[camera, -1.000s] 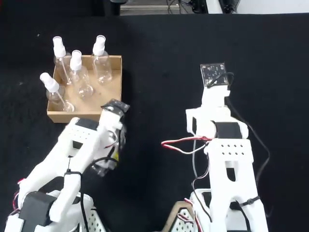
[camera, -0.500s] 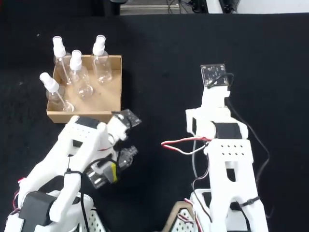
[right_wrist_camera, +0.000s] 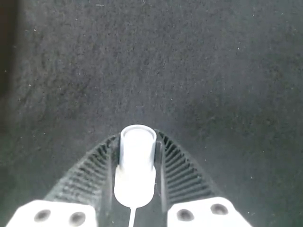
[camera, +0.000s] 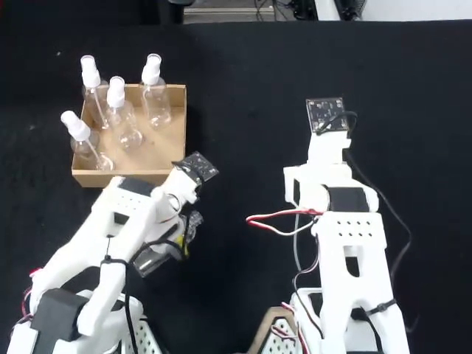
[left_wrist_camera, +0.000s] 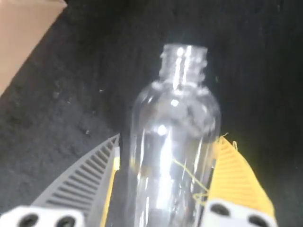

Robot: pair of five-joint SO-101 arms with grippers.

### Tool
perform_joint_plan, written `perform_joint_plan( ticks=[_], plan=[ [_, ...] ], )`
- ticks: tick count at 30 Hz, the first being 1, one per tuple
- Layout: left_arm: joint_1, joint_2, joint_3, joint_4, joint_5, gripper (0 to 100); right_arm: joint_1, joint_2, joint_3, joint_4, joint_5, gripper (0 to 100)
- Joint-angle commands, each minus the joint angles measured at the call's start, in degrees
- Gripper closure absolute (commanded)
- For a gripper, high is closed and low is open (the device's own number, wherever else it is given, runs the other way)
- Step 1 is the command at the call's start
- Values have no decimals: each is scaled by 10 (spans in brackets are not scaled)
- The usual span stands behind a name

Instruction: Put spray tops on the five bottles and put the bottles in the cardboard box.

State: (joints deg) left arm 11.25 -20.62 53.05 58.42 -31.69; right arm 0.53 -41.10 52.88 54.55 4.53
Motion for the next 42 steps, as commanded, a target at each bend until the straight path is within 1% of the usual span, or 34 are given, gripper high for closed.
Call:
perform_joint_plan(
  ticks=[1,2,4,5,6,7,9,11,13,15,17,20,24,29,32,34,38,42],
  plan=[
    [10,-7,4,-22,25,755,-9,-24,-4,-13,-4,988],
    [10,-7,7,-18,26,808,-9,-24,-4,-13,-4,988],
    [10,-7,7,4,27,962,-9,-24,-5,-13,-4,988],
    [7,-7,5,11,27,982,-9,-24,-7,-13,-4,988],
    [5,-8,5,22,27,941,-8,-24,-9,-13,-4,988],
    [5,-10,1,33,27,934,-8,-25,-14,-13,-4,988],
    [5,-26,-3,44,27,978,-8,-25,-32,-9,-4,988],
    [5,-64,0,48,33,968,-8,-25,-57,-1,-20,988],
    [4,-120,6,46,60,970,-6,-25,-94,17,-52,988],
    [9,-187,19,29,91,970,-4,-25,-143,35,-74,988],
    [10,-251,40,-7,118,970,-4,-25,-192,45,-91,988],
    [16,-338,69,-40,145,971,-4,-25,-267,48,-115,988],
    [51,-418,95,-45,152,971,-8,-22,-368,48,-132,988],
    [104,-460,104,-51,152,971,-8,-21,-467,48,-164,988],
    [127,-476,122,-90,152,970,-10,-20,-505,43,-193,988],
    [141,-485,143,-127,152,970,-28,-20,-526,39,-207,988],
    [165,-512,212,-206,152,970,-79,-20,-561,24,-207,988],
    [166,-561,270,-262,152,970,-95,-20,-581,4,-209,988]
  ],
)
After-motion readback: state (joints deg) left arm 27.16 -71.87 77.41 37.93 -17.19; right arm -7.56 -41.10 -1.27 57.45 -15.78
